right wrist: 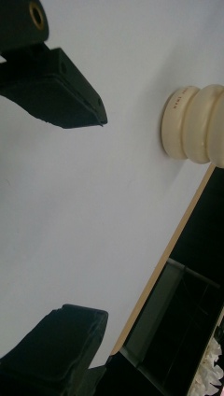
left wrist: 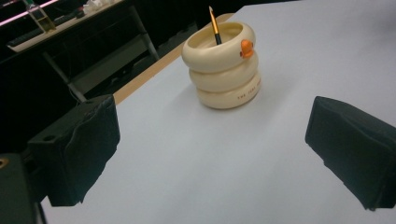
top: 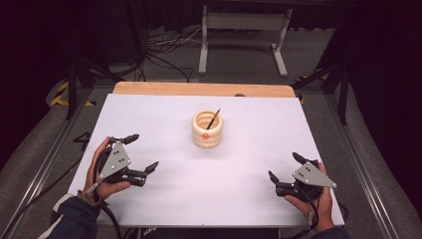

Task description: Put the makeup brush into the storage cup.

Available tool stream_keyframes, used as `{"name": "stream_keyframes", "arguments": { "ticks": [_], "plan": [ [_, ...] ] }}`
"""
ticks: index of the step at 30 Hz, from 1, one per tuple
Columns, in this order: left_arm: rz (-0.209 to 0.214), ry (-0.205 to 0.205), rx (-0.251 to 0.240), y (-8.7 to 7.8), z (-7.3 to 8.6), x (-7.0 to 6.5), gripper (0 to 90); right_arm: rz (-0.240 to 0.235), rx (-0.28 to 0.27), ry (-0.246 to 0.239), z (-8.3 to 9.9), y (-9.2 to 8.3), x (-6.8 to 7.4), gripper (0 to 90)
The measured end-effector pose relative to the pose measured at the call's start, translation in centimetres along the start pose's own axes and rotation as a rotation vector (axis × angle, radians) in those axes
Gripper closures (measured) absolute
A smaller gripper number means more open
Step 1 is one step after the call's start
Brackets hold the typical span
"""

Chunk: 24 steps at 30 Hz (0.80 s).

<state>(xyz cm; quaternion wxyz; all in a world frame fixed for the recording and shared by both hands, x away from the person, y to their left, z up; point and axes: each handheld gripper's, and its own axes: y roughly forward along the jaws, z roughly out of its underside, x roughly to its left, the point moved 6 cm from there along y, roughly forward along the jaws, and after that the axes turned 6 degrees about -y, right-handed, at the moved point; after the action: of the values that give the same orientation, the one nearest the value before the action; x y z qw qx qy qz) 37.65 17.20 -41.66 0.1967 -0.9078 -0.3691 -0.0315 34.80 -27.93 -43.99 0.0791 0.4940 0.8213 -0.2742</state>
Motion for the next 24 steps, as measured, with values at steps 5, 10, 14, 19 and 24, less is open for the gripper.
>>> {"name": "stream_keyframes", "arguments": {
  "ticks": [5,10,14,19,24],
  "plan": [
    [-0.024,-0.003,0.022,-0.7,1.1,0.6,3.9,-0.003,0.0,-0.005,0.0,0.0,0.1,7.1],
    [-0.032,-0.009,0.03,-1.3,1.9,1.0,4.1,-0.002,0.0,-0.006,0.0,0.1,0.1,7.1],
    [-0.034,-0.035,0.032,-1.7,2.5,1.2,4.4,-0.006,0.006,-0.008,0.0,0.2,0.1,7.1],
    [-0.045,-0.045,0.062,-2.3,3.8,1.4,4.6,-0.01,0.009,-0.008,0.0,0.2,0.3,7.1],
    [-0.071,-0.052,0.1,-2.9,5.3,2.0,5.1,-0.012,0.017,-0.016,0.1,0.3,0.4,7.1]
  ]
}}
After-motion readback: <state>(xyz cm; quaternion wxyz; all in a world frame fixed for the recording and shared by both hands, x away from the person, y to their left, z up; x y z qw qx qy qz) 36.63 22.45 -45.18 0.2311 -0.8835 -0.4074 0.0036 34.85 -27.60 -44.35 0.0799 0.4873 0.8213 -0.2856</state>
